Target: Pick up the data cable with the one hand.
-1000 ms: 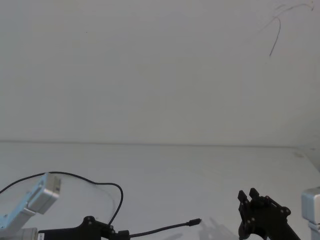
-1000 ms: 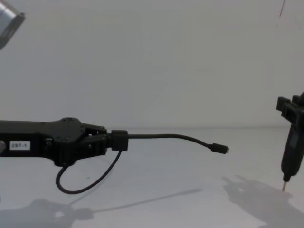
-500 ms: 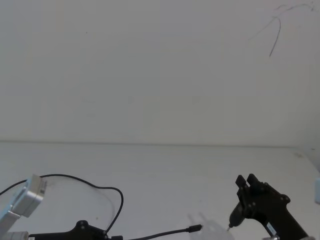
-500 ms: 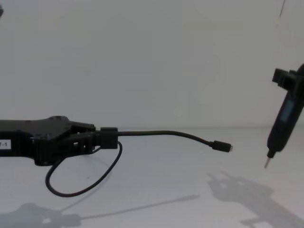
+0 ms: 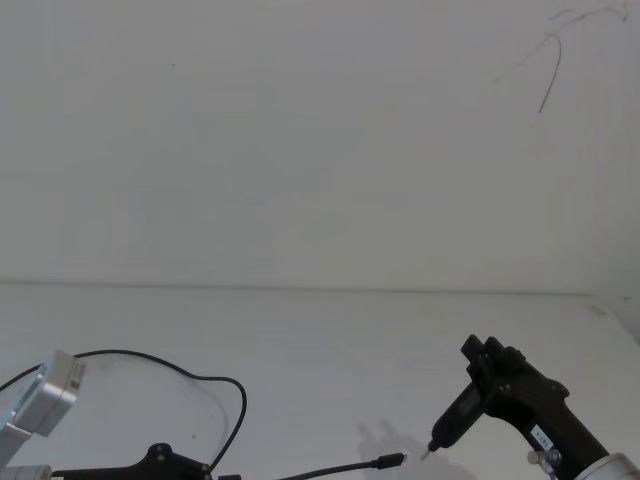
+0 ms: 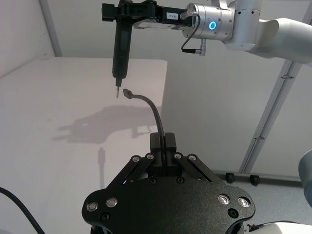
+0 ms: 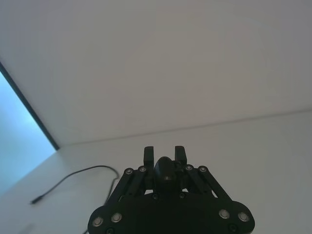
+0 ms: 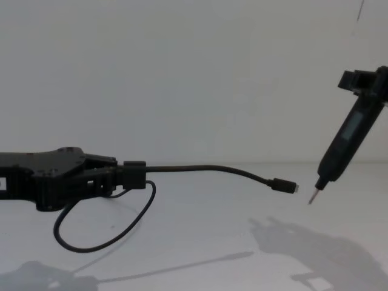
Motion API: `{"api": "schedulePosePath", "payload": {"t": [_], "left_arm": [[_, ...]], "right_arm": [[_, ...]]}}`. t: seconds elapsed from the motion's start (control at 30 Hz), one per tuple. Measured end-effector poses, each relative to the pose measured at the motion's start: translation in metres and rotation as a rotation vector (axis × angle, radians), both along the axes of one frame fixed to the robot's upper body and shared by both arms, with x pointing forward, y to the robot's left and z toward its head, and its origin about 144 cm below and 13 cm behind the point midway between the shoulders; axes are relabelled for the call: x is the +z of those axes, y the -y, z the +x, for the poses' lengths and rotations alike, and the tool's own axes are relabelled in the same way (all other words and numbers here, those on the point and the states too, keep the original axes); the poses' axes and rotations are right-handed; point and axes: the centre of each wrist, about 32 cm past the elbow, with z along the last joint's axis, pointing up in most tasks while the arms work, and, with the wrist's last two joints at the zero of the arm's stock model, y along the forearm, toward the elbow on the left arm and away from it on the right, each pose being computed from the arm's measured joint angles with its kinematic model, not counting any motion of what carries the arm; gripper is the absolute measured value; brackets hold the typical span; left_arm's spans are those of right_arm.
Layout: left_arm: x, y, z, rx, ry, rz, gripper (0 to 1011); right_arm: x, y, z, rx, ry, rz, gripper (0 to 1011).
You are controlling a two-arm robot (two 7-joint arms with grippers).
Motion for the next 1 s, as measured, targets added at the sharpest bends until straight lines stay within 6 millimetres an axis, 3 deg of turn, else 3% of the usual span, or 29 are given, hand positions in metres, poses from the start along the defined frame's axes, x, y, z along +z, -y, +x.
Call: {"api": "schedulePosePath", "payload": {"t": [0.37, 1.0], "left_arm": [[0.0002, -0.0009, -0.0003, -0.005, 0.000, -0.003, 43], [0.0000, -0.0016, -0.0005, -0.007, -0.002, -0.005, 43]], "right_arm": [[0.0052, 0.0023, 0.0028, 0.062, -0.091, 0.102, 251], [0.0097, 0.0074, 0.0074, 0.055, -0.084, 0.181, 251]]}}
